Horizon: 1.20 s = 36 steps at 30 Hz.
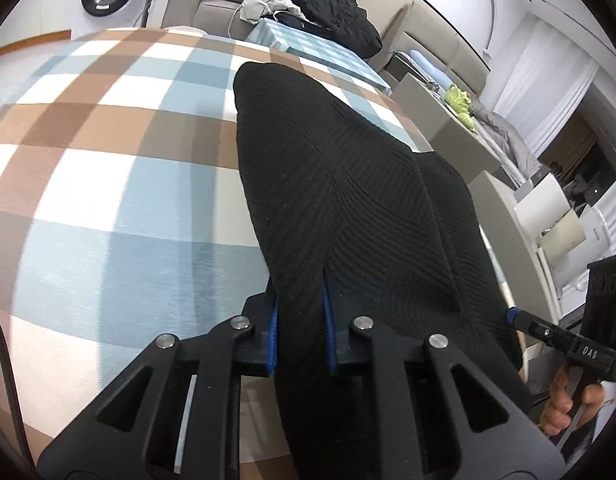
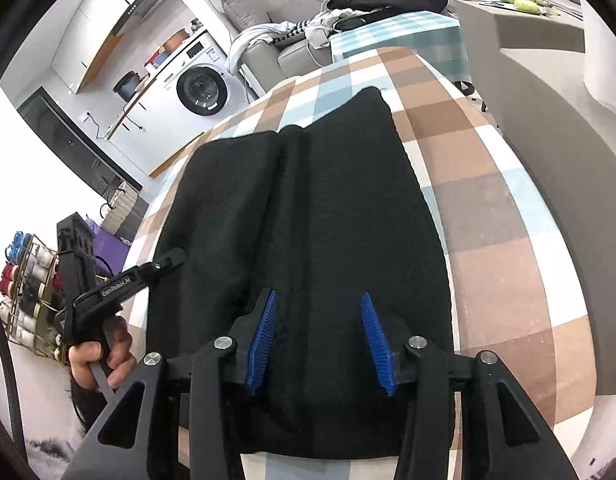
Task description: Fold small clothes
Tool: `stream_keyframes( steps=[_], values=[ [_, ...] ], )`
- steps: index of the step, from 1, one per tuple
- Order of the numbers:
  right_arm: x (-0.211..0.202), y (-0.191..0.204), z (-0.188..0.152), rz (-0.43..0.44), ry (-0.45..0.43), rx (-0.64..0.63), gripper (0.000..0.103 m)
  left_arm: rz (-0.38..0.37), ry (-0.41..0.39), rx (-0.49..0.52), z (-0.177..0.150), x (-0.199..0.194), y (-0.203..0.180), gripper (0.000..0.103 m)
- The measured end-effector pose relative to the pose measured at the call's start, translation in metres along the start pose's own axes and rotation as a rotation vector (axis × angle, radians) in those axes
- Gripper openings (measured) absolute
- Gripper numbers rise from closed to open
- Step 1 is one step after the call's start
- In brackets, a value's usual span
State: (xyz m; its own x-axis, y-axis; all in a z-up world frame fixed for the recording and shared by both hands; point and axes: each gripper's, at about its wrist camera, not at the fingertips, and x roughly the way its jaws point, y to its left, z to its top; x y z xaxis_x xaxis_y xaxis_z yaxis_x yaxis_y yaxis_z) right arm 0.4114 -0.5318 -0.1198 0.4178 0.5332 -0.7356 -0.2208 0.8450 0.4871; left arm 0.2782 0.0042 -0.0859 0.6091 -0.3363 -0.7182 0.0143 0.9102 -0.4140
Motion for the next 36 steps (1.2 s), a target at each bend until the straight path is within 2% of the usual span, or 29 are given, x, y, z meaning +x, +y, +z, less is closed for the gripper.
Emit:
stream_keyframes(
  steps=[5,9,13,15,17,18,20,23,24,25,26,29,31,34,36],
  values=[
    [0.015,0.008,-0.002,0.027,0.043,-0.013,0.045,0.056,-0.021,0.006,0.003,-0.018,0.024,0.015],
    [0.030,0.025,-0.008,0.101,0.093,-0.052,0.046,0.107,-0.020,-0.032,0.015,-0.030,0.055,0.015],
    [0.045,0.051,-0.015,0.170,0.131,-0.107,0.047,0.150,-0.023,-0.059,0.024,-0.039,0.067,0.023],
    [0.050,0.061,-0.017,0.191,0.132,-0.123,0.047,0.161,-0.038,-0.041,0.022,-0.047,0.066,0.024],
    [0.056,0.067,-0.017,0.223,0.136,-0.125,0.047,0.176,-0.051,-0.021,0.018,-0.056,0.063,0.039],
    [0.059,0.071,-0.018,0.246,0.149,-0.127,0.047,0.176,-0.063,-0.012,0.015,-0.064,0.063,0.042],
    [0.067,0.080,-0.023,0.257,0.174,-0.158,0.043,0.170,-0.084,0.020,0.009,-0.074,0.052,0.053],
    [0.083,0.083,-0.026,0.254,0.191,-0.170,0.031,0.134,-0.102,0.062,-0.004,-0.091,0.029,0.060],
    [0.085,0.084,-0.026,0.259,0.181,-0.174,0.025,0.115,-0.101,0.076,-0.008,-0.094,0.021,0.062],
    [0.087,0.087,-0.026,0.258,0.177,-0.190,0.009,0.100,-0.098,0.093,-0.012,-0.096,0.013,0.064],
    [0.088,0.090,-0.026,0.261,0.174,-0.204,0.005,0.083,-0.094,0.116,-0.016,-0.097,0.004,0.065],
    [0.067,0.097,-0.024,0.323,0.111,-0.228,0.005,0.052,-0.070,0.188,-0.032,-0.097,-0.023,0.065],
    [0.059,0.100,-0.020,0.291,0.105,-0.247,0.005,0.029,-0.049,0.223,-0.042,-0.091,-0.037,0.065],
    [0.073,0.091,-0.030,0.185,0.163,-0.247,0.005,-0.006,0.003,0.279,-0.061,-0.079,-0.057,0.065],
    [0.077,0.088,-0.033,0.169,0.186,-0.231,0.006,-0.011,0.037,0.303,-0.073,-0.070,-0.066,0.065]
  ],
)
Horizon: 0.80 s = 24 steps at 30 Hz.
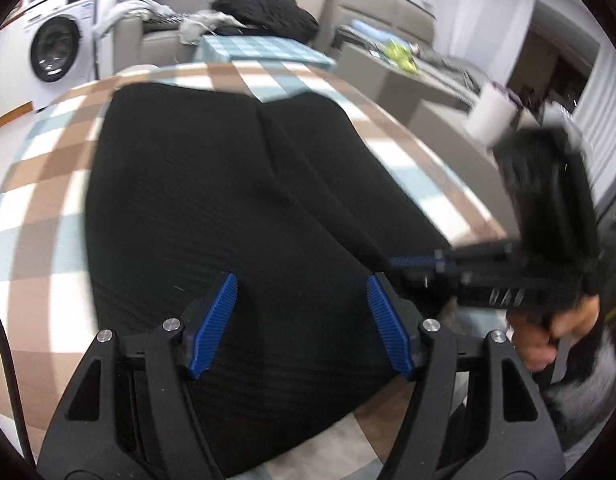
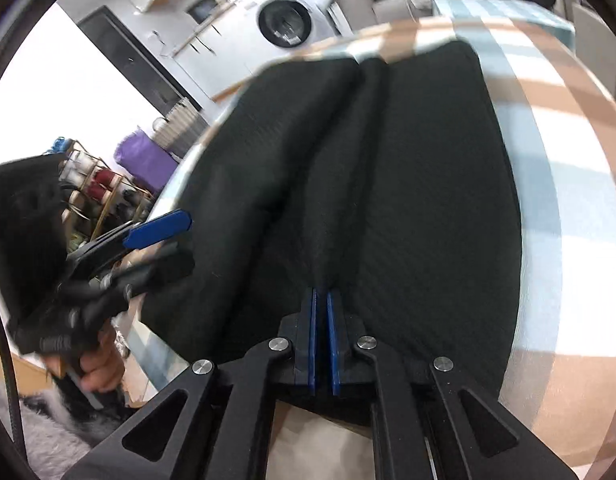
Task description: Fold small clothes
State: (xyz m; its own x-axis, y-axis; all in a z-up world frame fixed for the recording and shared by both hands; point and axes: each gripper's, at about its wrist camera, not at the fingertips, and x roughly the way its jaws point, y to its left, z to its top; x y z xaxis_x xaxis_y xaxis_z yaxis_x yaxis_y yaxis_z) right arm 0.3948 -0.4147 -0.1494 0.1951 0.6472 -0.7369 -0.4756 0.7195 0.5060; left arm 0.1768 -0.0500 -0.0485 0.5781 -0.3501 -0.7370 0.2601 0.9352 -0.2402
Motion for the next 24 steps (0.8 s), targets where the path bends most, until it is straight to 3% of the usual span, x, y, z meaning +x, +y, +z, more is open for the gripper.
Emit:
stream_keyframes(
  steps=[5,7,9,13,17,19,22,24],
  values=[
    [-0.012,-0.004,0.012,0.054,-0.067,0.047,0.013,-0.056,0.019,0.006,-0.013,0.009,-0.014,0.065],
    [-0.010,-0.005,0.020,0.076,-0.073,0.072,0.020,-0.065,0.018,0.019,-0.018,0.009,-0.020,0.065],
    [-0.001,-0.001,0.031,0.082,-0.066,0.068,0.022,-0.082,0.017,0.019,-0.020,0.008,-0.022,0.065],
    [0.027,0.004,0.064,0.110,-0.049,0.077,0.041,-0.097,0.015,0.022,-0.025,0.007,-0.024,0.065],
    [0.062,0.002,0.097,0.117,-0.007,0.118,0.037,-0.108,0.015,0.008,-0.024,0.005,-0.020,0.065],
    [0.068,0.004,0.107,0.098,-0.019,0.133,0.010,-0.106,0.011,0.005,-0.023,0.005,-0.020,0.065],
    [0.048,0.020,0.113,0.112,-0.129,0.073,0.009,-0.097,0.001,0.014,-0.024,0.004,-0.023,0.065],
    [0.051,0.025,0.116,0.053,-0.123,0.044,0.009,-0.098,0.004,0.019,-0.026,0.005,-0.025,0.068]
  ],
)
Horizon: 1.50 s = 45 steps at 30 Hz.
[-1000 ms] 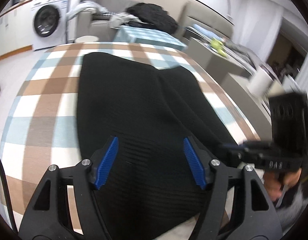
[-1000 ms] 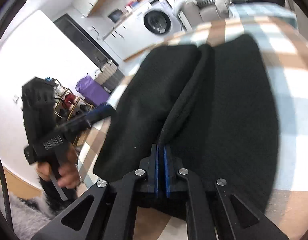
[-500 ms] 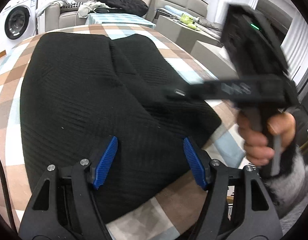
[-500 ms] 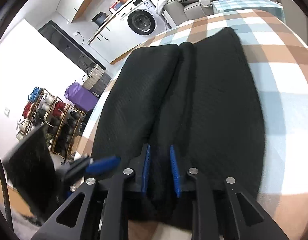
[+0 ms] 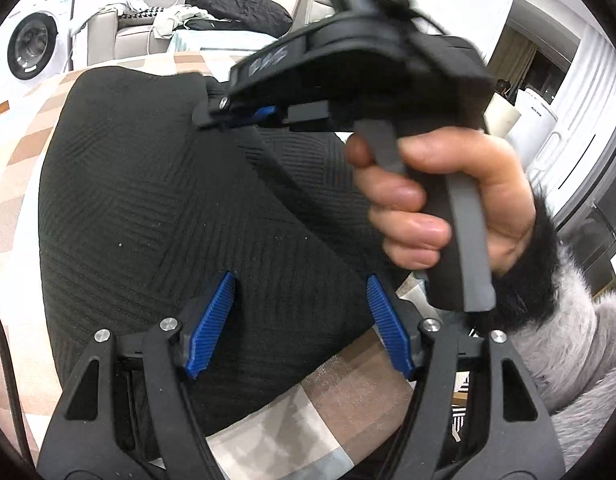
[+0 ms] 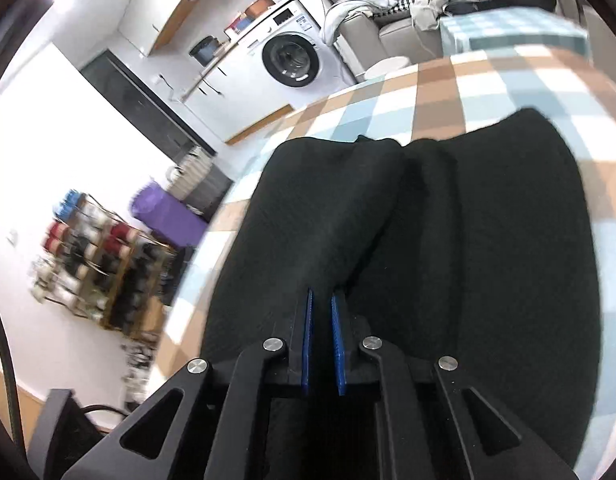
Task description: Fold small clothes
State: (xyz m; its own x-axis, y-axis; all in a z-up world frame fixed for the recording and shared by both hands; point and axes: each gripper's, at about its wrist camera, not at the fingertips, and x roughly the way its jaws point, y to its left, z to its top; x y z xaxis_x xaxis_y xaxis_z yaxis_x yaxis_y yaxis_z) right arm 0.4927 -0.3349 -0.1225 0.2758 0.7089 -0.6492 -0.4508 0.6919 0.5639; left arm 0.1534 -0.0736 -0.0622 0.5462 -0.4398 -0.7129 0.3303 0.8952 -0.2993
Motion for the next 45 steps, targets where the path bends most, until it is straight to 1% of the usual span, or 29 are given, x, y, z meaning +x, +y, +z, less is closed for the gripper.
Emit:
stream_keyframes(
  steps=[1,3,4,5,6,7,9,12,15,17,18,19,20,21,22,24,26,27,28,29,30,32,35,37,40,42,43,44,45],
  values=[
    [0.008,-0.002,0.000,-0.020,0.030,-0.009,0.009,-0.004,0.003,0.001,-0.002,0.000,-0.001,0.070],
    [0.017,-0.009,-0.005,-0.067,0.117,-0.009,0.015,-0.001,0.005,0.012,-0.003,0.000,-0.003,0.070],
    [0.013,-0.012,-0.010,-0.068,0.130,0.002,0.017,-0.002,0.006,0.013,-0.003,-0.001,-0.003,0.070],
    [0.008,-0.015,-0.012,-0.051,0.122,0.000,0.019,-0.011,0.006,0.006,-0.003,-0.004,-0.002,0.070],
    [-0.002,-0.016,-0.017,-0.043,0.107,-0.004,0.027,-0.019,0.004,-0.005,-0.004,-0.007,-0.001,0.070],
    [-0.013,-0.017,-0.022,-0.048,0.090,-0.007,0.037,-0.026,-0.001,-0.027,-0.003,-0.010,0.002,0.070],
    [-0.034,-0.024,-0.033,-0.062,0.049,0.002,0.044,-0.017,-0.022,-0.060,-0.003,-0.020,0.012,0.070],
    [-0.044,-0.035,-0.044,-0.108,0.053,0.001,0.044,0.005,-0.061,-0.106,-0.001,-0.032,0.026,0.070],
    [-0.033,-0.036,-0.049,-0.102,0.077,0.011,0.044,0.041,-0.092,-0.141,0.006,-0.042,0.042,0.070],
    [-0.032,-0.038,-0.047,-0.091,0.046,-0.020,0.044,0.081,-0.104,-0.158,0.007,-0.049,0.051,0.070],
    [-0.028,-0.036,-0.046,-0.095,0.046,-0.027,0.040,0.098,-0.112,-0.173,0.009,-0.052,0.059,0.070],
    [-0.023,-0.033,-0.044,-0.108,0.034,-0.041,0.023,0.109,-0.121,-0.188,0.010,-0.056,0.065,0.070],
    [-0.020,-0.028,-0.043,-0.115,0.037,-0.066,0.013,0.122,-0.130,-0.206,0.010,-0.061,0.070,0.070],
    [-0.017,-0.024,-0.042,-0.123,0.050,-0.087,0.008,0.136,-0.141,-0.224,0.010,-0.066,0.077,0.070],
    [-0.019,-0.020,-0.042,-0.125,0.039,-0.101,0.007,0.149,-0.153,-0.239,0.010,-0.071,0.082,0.070],
    [-0.041,-0.009,-0.041,-0.092,-0.031,-0.135,0.006,0.169,-0.172,-0.260,0.013,-0.079,0.090,0.070],
    [-0.074,-0.004,-0.039,-0.093,-0.106,-0.147,0.006,0.180,-0.184,-0.269,0.013,-0.086,0.097,0.070],
    [-0.087,-0.005,-0.039,-0.101,-0.127,-0.149,0.006,0.187,-0.186,-0.269,0.014,-0.087,0.100,0.070],
    [-0.098,-0.008,-0.043,-0.150,-0.143,-0.157,0.006,0.193,-0.186,-0.268,0.014,-0.087,0.103,0.070],
    [-0.101,-0.014,-0.046,-0.189,-0.141,-0.152,0.006,0.200,-0.177,-0.263,0.014,-0.084,0.105,0.070],
    [-0.099,-0.027,-0.049,-0.227,-0.120,-0.124,0.006,0.205,-0.169,-0.260,0.014,-0.080,0.107,0.070],
    [-0.088,-0.053,-0.055,-0.253,-0.066,-0.056,0.006,0.222,-0.140,-0.253,0.013,-0.069,0.109,0.070],
    [-0.075,-0.071,-0.058,-0.260,-0.016,0.002,0.008,0.233,-0.088,-0.240,0.013,-0.049,0.105,0.070],
    [-0.081,-0.072,-0.060,-0.227,-0.027,0.015,0.016,0.230,-0.077,-0.237,0.010,-0.042,0.103,0.070],
    [-0.083,-0.072,-0.058,-0.204,-0.033,0.021,0.020,0.228,-0.071,-0.241,0.008,-0.036,0.104,0.070],
    [-0.078,-0.072,-0.055,-0.210,-0.027,0.022,0.020,0.234,-0.070,-0.245,0.010,-0.033,0.106,0.070],
    [-0.072,-0.067,-0.046,-0.215,-0.028,0.026,0.020,0.235,-0.069,-0.247,0.010,-0.033,0.106,0.070],
    [-0.069,-0.068,-0.045,-0.217,-0.031,0.029,0.020,0.235,-0.072,-0.248,0.010,-0.034,0.106,0.070],
    [-0.068,-0.068,-0.043,-0.222,-0.036,0.031,0.012,0.235,-0.078,-0.248,0.011,-0.036,0.106,0.070]
  ],
)
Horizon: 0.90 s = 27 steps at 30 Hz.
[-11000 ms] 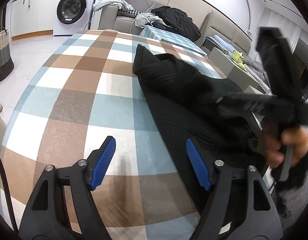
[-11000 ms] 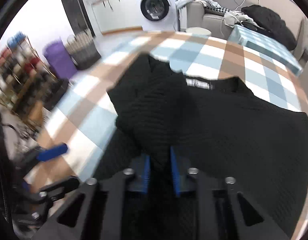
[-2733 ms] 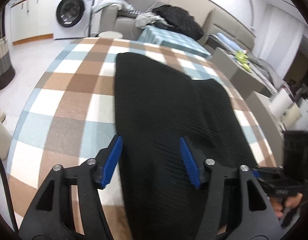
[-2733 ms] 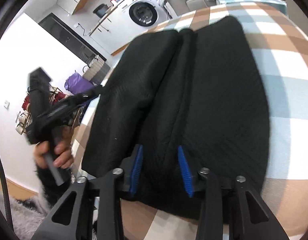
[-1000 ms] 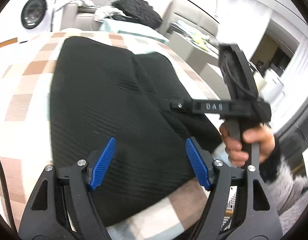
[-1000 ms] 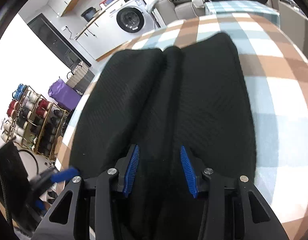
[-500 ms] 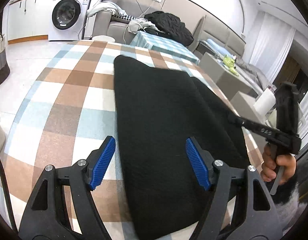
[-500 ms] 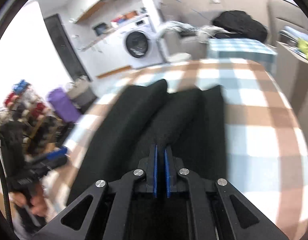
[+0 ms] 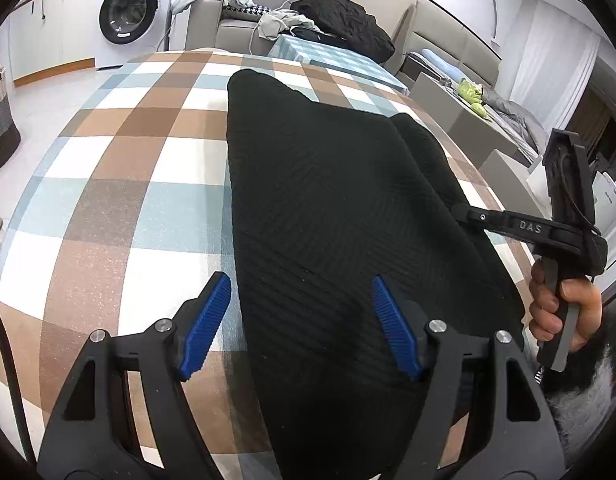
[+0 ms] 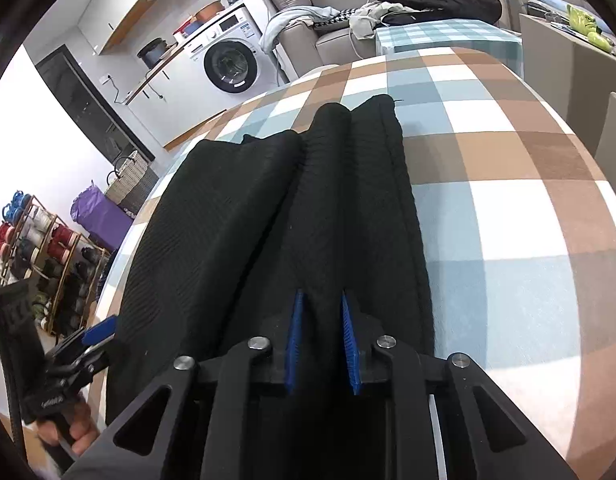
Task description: Fold small clothes
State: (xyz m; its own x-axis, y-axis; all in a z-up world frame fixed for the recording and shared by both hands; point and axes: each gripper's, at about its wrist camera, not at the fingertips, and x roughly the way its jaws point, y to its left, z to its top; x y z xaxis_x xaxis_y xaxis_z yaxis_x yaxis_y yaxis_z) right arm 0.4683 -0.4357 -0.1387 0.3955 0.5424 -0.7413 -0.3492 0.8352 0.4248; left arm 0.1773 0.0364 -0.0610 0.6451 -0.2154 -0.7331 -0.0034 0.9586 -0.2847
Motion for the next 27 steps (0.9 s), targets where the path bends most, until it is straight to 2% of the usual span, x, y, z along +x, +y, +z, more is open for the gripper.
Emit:
stream_keyframes(
  steps=[1,4,6,8,13,16,18,19,21,25,27],
  values=[
    [-0.002,0.002,0.003,-0.001,-0.011,-0.004,0.005,-0.002,-0.007,0.001,0.001,-0.003,0.000,0.070],
    [-0.039,0.017,0.013,0.023,-0.124,-0.042,0.004,-0.005,-0.017,0.002,0.005,-0.006,0.001,0.070],
    [-0.054,0.023,0.016,-0.004,-0.166,-0.078,0.004,-0.003,-0.019,0.000,0.007,-0.006,0.004,0.070],
    [-0.048,0.011,0.015,-0.065,-0.143,-0.064,0.004,0.002,-0.015,-0.006,0.007,-0.003,0.006,0.070],
    [-0.020,-0.020,0.004,-0.131,-0.014,0.041,0.008,0.003,0.006,-0.001,0.005,0.003,0.006,0.070],
    [-0.041,-0.013,-0.003,-0.090,-0.057,0.031,0.013,0.003,0.008,0.001,0.003,0.003,0.007,0.070],
    [-0.053,-0.002,-0.006,-0.086,-0.088,0.003,0.028,0.003,0.011,-0.004,0.002,0.005,0.007,0.070],
    [-0.056,0.006,-0.007,-0.075,-0.098,-0.027,0.029,0.004,0.014,-0.005,0.003,0.007,0.008,0.070],
    [-0.055,0.021,-0.005,-0.023,-0.070,-0.062,0.029,0.006,0.018,-0.005,0.002,0.008,0.007,0.070],
    [-0.022,0.032,0.006,0.118,0.045,-0.014,0.029,0.007,0.012,0.004,0.001,0.006,0.004,0.070],
    [-0.007,0.034,0.008,0.146,0.079,0.002,0.028,0.008,0.007,0.002,0.002,0.004,0.006,0.070]
  ],
)
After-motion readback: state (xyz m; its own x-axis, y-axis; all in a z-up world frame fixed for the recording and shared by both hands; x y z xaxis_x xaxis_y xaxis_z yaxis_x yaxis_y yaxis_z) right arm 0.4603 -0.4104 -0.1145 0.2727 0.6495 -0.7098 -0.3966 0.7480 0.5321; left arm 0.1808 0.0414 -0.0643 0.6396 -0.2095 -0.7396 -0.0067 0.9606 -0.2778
